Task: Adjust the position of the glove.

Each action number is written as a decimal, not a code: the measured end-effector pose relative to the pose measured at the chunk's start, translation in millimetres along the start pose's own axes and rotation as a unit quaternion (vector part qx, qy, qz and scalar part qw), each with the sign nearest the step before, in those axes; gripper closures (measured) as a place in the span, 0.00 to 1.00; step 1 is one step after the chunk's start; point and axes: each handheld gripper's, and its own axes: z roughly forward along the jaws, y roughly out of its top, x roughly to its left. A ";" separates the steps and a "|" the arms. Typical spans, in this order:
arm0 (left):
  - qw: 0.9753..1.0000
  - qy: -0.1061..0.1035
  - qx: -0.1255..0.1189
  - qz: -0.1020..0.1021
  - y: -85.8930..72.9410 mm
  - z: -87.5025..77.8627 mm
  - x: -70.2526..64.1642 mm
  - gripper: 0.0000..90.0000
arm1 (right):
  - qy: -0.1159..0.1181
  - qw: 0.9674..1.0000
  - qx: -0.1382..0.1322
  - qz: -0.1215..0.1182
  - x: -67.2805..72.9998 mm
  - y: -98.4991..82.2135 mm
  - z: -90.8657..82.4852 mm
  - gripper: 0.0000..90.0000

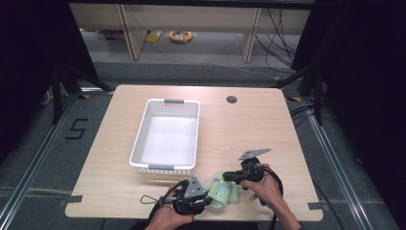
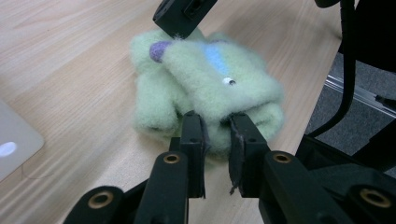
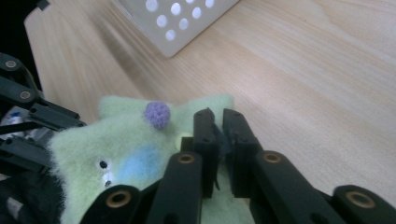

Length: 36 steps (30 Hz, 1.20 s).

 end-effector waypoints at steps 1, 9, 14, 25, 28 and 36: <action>1.000 0.001 -0.004 -0.006 0.0 -0.8 0.5 0.86 | -0.007 1.000 -0.003 -0.015 -2.1 0.1 -1.2 0.97; 0.999 -0.002 -0.037 -0.017 10.9 -17.3 9.3 0.88 | -0.014 0.998 -0.048 -0.034 22.9 -3.8 -30.0 0.98; 0.999 0.000 -0.034 -0.009 19.4 -17.5 19.2 0.89 | -0.007 0.997 -0.075 -0.030 36.0 -23.7 -41.0 0.98; 0.999 -0.021 -0.010 -0.031 27.0 1.9 34.8 0.89 | -0.020 0.998 -0.066 0.001 42.1 -46.0 -40.1 0.98; 0.999 -0.029 -0.006 -0.038 23.6 3.6 37.1 0.89 | -0.029 0.998 -0.052 -0.003 41.8 -48.5 -38.5 0.98; 0.999 -0.027 0.010 -0.043 17.2 8.9 37.7 0.85 | -0.050 0.998 -0.034 0.003 38.8 -57.5 -31.6 0.98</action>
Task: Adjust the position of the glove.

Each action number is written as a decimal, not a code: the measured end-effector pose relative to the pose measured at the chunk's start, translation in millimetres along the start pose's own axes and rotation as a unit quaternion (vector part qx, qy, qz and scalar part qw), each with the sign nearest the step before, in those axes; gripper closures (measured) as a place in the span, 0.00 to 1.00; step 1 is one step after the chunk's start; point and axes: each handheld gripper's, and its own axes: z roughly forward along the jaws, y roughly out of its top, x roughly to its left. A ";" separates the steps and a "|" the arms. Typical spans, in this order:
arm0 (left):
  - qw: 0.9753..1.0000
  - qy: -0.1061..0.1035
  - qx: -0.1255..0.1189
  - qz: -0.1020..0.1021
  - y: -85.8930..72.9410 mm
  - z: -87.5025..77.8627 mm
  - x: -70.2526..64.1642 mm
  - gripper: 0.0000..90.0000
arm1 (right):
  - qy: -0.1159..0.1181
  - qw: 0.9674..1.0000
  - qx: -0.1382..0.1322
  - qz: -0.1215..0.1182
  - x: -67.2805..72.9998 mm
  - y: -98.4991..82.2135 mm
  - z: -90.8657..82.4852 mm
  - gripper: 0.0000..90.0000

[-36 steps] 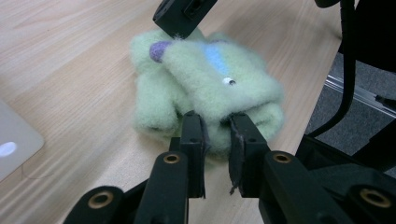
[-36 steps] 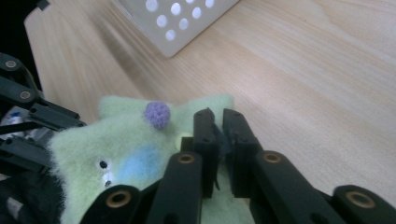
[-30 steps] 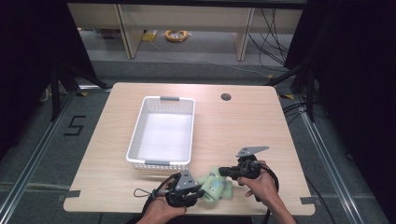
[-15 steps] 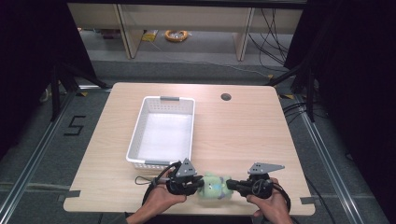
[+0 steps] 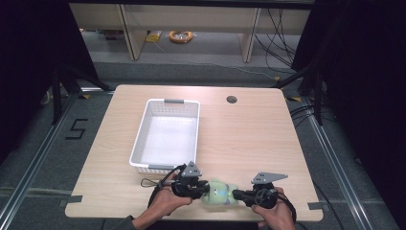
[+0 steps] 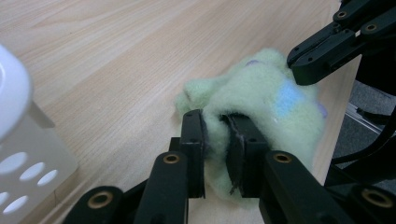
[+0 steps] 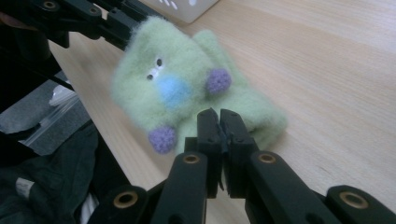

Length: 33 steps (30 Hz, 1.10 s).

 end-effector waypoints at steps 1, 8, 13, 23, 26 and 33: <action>1.000 0.003 0.002 0.004 -0.3 -0.7 0.0 0.84 | 0.002 1.000 -0.001 -0.003 -0.5 0.0 0.3 0.97; 1.000 0.008 -0.012 -0.027 -5.6 -9.3 0.5 0.71 | -0.001 1.000 -0.011 -0.011 0.1 -0.5 -3.0 0.87; 0.999 0.006 -0.020 -0.044 -10.8 -21.0 0.3 0.63 | -0.012 0.999 -0.035 0.002 -2.6 2.6 -8.5 0.70; 0.996 0.003 -0.019 -0.088 -17.2 -20.3 -3.9 0.53 | -0.030 0.999 -0.022 0.026 -7.7 7.3 -5.3 0.51; 0.994 -0.008 -0.017 -0.111 -17.4 -14.9 -4.2 0.51 | -0.028 0.999 -0.007 0.022 -6.7 9.1 2.2 0.52; 0.993 -0.010 -0.008 -0.116 -16.8 -3.2 -6.4 0.52 | -0.032 0.999 0.024 0.037 -6.6 10.2 13.6 0.52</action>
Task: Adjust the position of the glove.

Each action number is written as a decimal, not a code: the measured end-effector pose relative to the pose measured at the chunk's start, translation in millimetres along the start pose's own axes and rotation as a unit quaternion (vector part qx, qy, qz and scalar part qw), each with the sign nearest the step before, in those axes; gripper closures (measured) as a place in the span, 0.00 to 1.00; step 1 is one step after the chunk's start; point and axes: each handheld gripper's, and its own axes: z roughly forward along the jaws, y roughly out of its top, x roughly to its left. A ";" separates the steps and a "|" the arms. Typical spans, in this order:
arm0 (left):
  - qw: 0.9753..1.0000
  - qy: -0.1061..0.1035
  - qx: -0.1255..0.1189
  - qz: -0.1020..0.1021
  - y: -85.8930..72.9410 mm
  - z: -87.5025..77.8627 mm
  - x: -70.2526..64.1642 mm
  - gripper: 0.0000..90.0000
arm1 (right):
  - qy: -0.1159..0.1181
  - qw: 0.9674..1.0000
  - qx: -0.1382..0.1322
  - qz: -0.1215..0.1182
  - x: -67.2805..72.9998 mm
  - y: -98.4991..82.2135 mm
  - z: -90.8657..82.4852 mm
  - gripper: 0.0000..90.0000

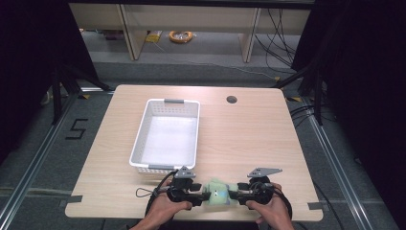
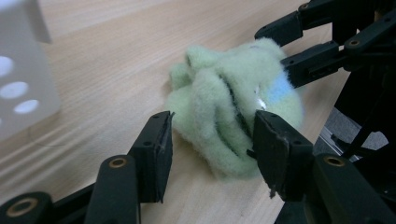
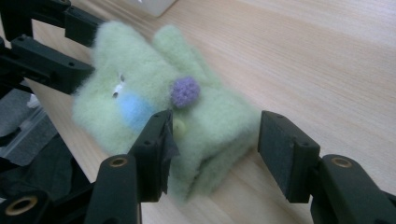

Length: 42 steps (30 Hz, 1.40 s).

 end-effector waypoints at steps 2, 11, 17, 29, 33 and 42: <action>1.000 0.001 0.008 0.004 -0.5 3.5 -0.3 0.53 | 0.002 1.000 0.004 -0.009 -3.4 0.6 0.2 0.52; 1.000 -0.006 0.015 0.001 -1.1 11.3 -1.3 0.58 | 0.023 1.000 0.012 0.004 -9.8 -2.0 5.8 0.53; 1.000 -0.012 0.023 -0.015 -2.2 13.8 0.0 0.58 | 0.028 0.999 0.012 0.011 -10.6 -4.3 7.6 0.53; 0.999 -0.018 0.026 -0.022 -1.9 19.7 -1.2 0.61 | 0.053 0.999 0.005 0.010 -13.3 -7.0 9.2 0.64; 0.999 -0.024 0.019 -0.023 -3.9 19.5 -2.0 0.70 | 0.058 0.998 0.002 0.009 -13.9 -7.6 9.5 0.67; 0.999 -0.031 0.010 -0.019 -5.2 17.5 -0.4 0.82 | 0.067 0.998 -0.004 0.018 -11.3 -8.7 7.4 0.77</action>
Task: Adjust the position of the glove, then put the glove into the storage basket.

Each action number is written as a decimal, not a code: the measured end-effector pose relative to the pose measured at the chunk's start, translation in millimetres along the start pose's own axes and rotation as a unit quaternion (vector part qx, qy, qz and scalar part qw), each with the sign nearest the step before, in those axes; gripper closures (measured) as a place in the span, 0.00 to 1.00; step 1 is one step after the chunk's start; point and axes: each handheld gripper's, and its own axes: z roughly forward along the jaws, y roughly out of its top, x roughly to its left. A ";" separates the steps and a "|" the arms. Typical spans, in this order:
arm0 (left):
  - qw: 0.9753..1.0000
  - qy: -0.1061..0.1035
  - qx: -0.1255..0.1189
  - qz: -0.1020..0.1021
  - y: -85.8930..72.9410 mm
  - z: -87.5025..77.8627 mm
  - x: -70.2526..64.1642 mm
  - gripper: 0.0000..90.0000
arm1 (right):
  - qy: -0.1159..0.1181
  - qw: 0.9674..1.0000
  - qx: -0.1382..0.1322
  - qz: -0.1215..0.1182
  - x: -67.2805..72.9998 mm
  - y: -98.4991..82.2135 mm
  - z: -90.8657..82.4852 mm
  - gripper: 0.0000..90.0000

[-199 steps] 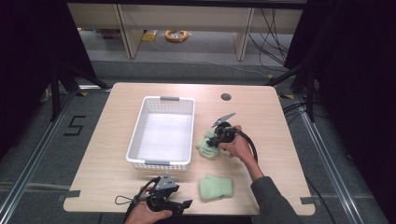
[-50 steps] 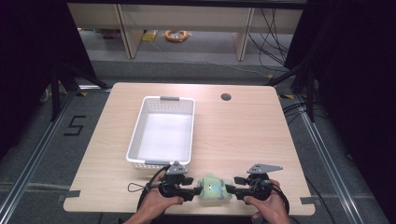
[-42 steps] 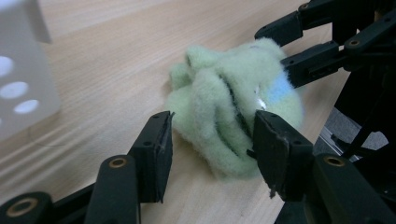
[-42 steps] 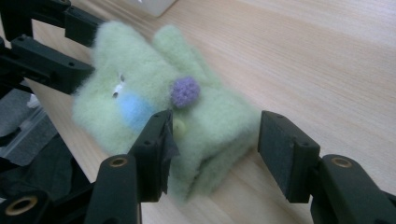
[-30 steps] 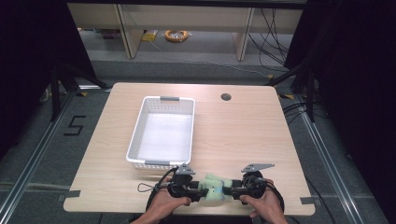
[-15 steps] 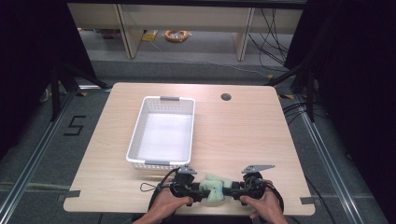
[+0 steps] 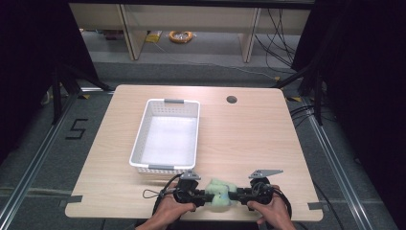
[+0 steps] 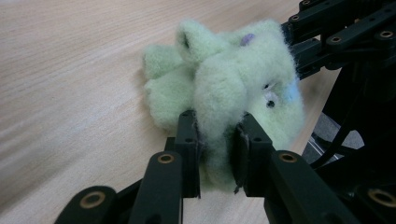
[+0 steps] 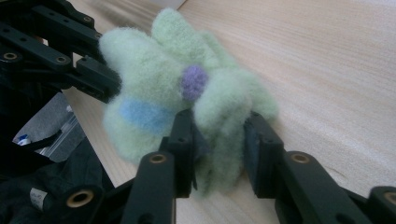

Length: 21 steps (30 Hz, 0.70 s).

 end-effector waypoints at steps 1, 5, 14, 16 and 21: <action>1.000 -0.001 -0.001 0.002 0.0 -0.2 -0.2 0.82 | -0.008 1.000 0.000 -0.007 -0.5 0.2 -1.0 0.78; 1.000 -0.003 -0.002 0.004 -0.1 -1.8 -1.0 0.84 | -0.011 1.000 -0.005 -0.028 0.4 0.5 -1.4 0.81; 1.000 -0.015 -0.011 0.004 1.6 -7.8 -4.7 0.86 | -0.010 0.999 -0.018 -0.032 3.6 1.3 -7.5 0.83; 1.000 -0.020 -0.011 0.008 2.3 -9.7 -6.5 0.86 | -0.006 0.999 -0.025 -0.034 5.0 2.1 -10.6 0.84; 1.000 -0.014 -0.018 0.017 4.5 -19.1 -8.9 0.86 | -0.001 0.999 -0.034 -0.022 11.8 4.2 -14.0 0.84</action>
